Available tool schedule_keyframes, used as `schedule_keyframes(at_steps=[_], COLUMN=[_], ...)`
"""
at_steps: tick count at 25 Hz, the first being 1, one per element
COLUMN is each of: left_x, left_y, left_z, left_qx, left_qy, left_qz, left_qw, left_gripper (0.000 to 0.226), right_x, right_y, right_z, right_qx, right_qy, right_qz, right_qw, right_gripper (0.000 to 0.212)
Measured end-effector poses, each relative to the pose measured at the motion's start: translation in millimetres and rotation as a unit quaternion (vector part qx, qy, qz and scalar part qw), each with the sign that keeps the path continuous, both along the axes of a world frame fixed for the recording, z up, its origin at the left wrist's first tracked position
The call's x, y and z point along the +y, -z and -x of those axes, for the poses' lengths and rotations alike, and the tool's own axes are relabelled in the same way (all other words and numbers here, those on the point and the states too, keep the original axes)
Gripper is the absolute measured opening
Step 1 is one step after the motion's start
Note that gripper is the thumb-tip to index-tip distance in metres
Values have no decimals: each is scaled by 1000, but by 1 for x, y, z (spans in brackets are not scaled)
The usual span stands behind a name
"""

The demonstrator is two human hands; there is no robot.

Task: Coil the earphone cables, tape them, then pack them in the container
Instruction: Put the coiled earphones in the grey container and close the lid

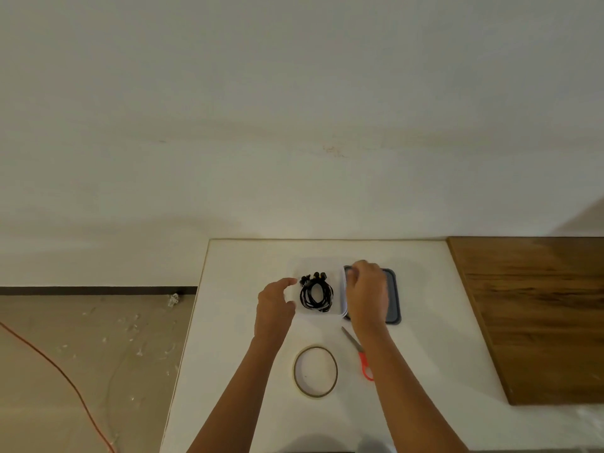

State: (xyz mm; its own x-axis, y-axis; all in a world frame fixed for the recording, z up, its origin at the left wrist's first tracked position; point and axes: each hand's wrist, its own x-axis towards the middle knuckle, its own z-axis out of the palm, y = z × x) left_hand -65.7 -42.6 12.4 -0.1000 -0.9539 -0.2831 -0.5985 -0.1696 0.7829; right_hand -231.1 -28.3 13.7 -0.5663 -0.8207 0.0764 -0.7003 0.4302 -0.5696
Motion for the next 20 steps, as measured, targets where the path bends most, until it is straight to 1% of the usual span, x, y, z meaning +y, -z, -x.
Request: schedule_keyframes(at_steps=[1,3,4,5,6,9,10,12,14,16,17,18,19,20], left_x=[2,8,10,11,12,11,10,8,7,8,8,8,9,9], left_y=[0,1,1,1,0,-2,-2,-3,-3,-4,-3,-3,-2,-1], left_z=[-1,-3,-4,-4,-5,-7,-8,-10,-11,-10,-9,-9,-7,-7], left_qx=[5,19,27,34,40,50,51,58,74,89,98,106,111,111], left_qy=[-3,-14,-21,-28,-33,-33,-32,-38,-51,-55,-56,-58,-60,-59], left_qz=[0,1,-2,-6,-10,-14,-15,-19,-27,-30,-30,-31,-33,-35], left_qw=[1000,1000,999,999,999,998,998,997,996,994,993,992,991,991], left_gripper=[48,48,49,51,52,53,54,55,55,55,55,54,54,54], right_x=[7,24,31,36,38,38,36,33,32,32,31,30,29,29], right_y=[3,13,17,19,21,24,22,16,7,-2,-7,-9,-8,-5], right_z=[10,27,32,33,33,33,34,37,38,30,22,11,-1,-13], right_qx=[10,20,6,-16,-34,-52,-70,-135,-184,-180,-162,-138,-109,-80], right_qy=[46,126,151,163,166,163,175,204,167,80,27,-30,-90,-148], right_qz=[-14,-144,-197,-226,-233,-203,-189,-140,-36,93,140,163,158,128], right_qw=[999,981,969,960,958,964,964,960,968,976,976,977,977,977], right_gripper=[16,39,49,56,60,64,64,60,48,37,36,37,40,44])
